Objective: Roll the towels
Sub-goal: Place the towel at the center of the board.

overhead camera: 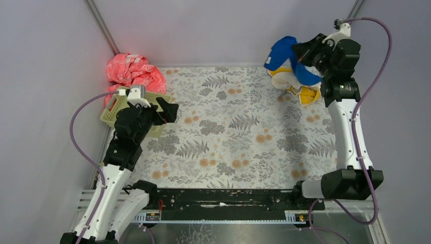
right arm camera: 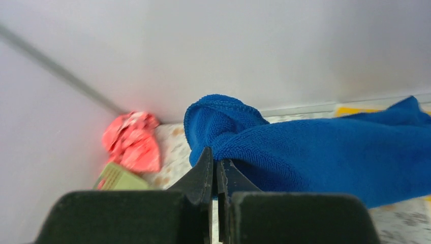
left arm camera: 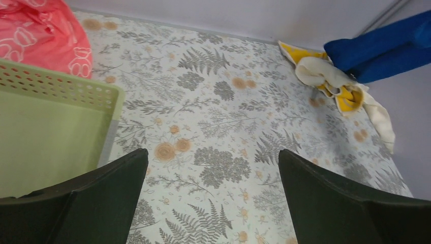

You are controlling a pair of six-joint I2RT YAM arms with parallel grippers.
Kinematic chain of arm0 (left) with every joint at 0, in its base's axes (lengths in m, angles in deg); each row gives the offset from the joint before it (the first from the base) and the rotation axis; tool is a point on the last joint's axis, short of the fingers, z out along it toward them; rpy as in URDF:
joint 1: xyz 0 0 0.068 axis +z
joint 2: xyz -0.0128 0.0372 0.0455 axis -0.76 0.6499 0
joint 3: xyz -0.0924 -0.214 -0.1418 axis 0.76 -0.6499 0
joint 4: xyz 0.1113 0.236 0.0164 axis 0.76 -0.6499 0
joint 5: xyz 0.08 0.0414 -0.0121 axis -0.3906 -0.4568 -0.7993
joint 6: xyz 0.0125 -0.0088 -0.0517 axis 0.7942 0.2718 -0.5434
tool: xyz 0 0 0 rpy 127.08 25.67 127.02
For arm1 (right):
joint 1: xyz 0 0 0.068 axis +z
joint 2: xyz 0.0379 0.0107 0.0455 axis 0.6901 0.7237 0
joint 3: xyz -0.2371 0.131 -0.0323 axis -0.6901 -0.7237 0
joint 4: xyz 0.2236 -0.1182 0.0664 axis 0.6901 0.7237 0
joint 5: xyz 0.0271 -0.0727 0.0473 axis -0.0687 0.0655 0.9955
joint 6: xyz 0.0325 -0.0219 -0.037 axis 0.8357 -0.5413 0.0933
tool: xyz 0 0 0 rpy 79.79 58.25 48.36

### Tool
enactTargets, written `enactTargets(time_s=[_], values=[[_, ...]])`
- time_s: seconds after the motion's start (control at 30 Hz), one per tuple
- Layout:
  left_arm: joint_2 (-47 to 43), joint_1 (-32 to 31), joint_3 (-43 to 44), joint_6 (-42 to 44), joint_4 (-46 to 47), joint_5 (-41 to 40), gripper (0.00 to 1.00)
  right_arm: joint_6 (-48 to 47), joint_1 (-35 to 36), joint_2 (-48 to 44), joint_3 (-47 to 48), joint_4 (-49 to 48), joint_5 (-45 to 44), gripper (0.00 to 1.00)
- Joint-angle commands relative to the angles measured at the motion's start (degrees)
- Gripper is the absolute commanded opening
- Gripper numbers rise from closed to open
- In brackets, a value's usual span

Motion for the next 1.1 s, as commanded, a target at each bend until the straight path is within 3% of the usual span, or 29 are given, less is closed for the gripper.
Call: enactTargets(time_s=[0.0,0.13,0.23,0.4,0.63,0.73,0.87,1.07], values=[[1.4,0.3,5.2,-1.3,-5.6,6.8,1.00,-1.1,9.6,-5.9,-2.0,2.0,2.2,0.03],[2.0,0.3,6.2,-2.4,-8.6,8.1,1.00,-0.2,24.8,-8.5,-10.3,1.0,-2.0,0.08],[2.6,0.3,6.0,-3.1,-9.9,9.1,1.00,-2.7,36.2,-6.2,-13.6,3.1,-4.4,0.18],[6.7,0.1,6.2,-4.2,-11.8,12.9,1.00,-5.4,45.3,-2.6,-17.3,6.0,-5.5,0.45],[13.4,-8.4,5.1,-5.6,-11.8,8.8,0.97,-16.5,45.2,-3.6,-18.5,16.2,-18.6,0.70],[17.6,-13.1,5.0,-6.6,-11.6,4.8,0.97,-20.1,42.4,-3.5,-20.1,17.6,-24.7,0.75],[24.1,-18.3,4.5,-8.1,-11.2,0.5,0.96,-18.2,31.1,-2.0,-25.7,13.0,-19.6,0.75],[33.6,-28.3,4.4,-10.6,-10.3,-4.7,0.94,-16.8,25.3,7.9,-25.2,8.8,-15.3,0.78]])
